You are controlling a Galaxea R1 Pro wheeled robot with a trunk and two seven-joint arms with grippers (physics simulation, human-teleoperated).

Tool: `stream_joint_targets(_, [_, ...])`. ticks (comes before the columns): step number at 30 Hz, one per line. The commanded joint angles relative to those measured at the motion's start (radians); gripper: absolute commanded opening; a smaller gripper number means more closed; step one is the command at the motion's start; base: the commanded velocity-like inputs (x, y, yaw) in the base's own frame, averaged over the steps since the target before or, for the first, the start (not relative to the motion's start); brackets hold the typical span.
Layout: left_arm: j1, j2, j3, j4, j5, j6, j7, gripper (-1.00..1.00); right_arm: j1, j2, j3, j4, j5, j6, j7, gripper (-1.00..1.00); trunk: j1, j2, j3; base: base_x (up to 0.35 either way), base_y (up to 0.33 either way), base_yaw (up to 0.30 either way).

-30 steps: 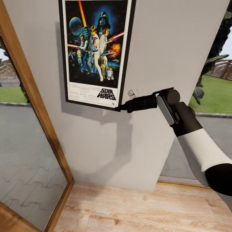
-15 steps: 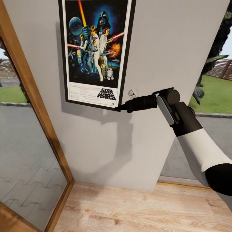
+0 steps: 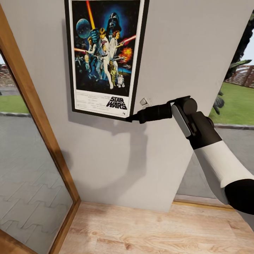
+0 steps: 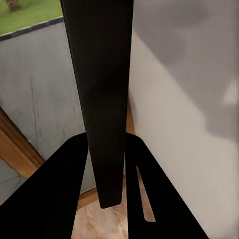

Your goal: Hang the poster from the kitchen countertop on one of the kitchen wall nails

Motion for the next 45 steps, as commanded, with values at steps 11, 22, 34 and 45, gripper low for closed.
stream_joint_targets(11, [0.000,0.000,0.000,-0.001,0.004,0.011,-0.002,1.00,0.000,-0.001,0.001,0.003,-0.001,0.004,0.002,-1.00,0.001,-0.002,-0.002,0.062,0.000,0.000])
stream_joint_targets(22, [0.000,0.000,0.000,-0.001,0.004,0.011,-0.002,1.00,0.000,-0.001,0.001,0.004,-0.001,0.004,0.002,-1.00,0.001,-0.002,-0.002,0.021,0.000,0.000])
stream_joint_targets(34, [0.000,0.000,0.020,-0.001,0.004,0.011,-0.002,1.00,0.000,-0.001,0.001,0.004,-0.001,0.004,0.002,-1.00,0.001,-0.002,-0.002,0.067,0.000,0.000])
stream_joint_targets(45, [0.000,0.000,0.021,-0.001,0.004,0.011,-0.002,1.00,0.000,-0.001,0.001,0.005,-0.001,0.004,0.002,-1.00,0.001,-0.002,-0.002,0.012,0.000,0.000])
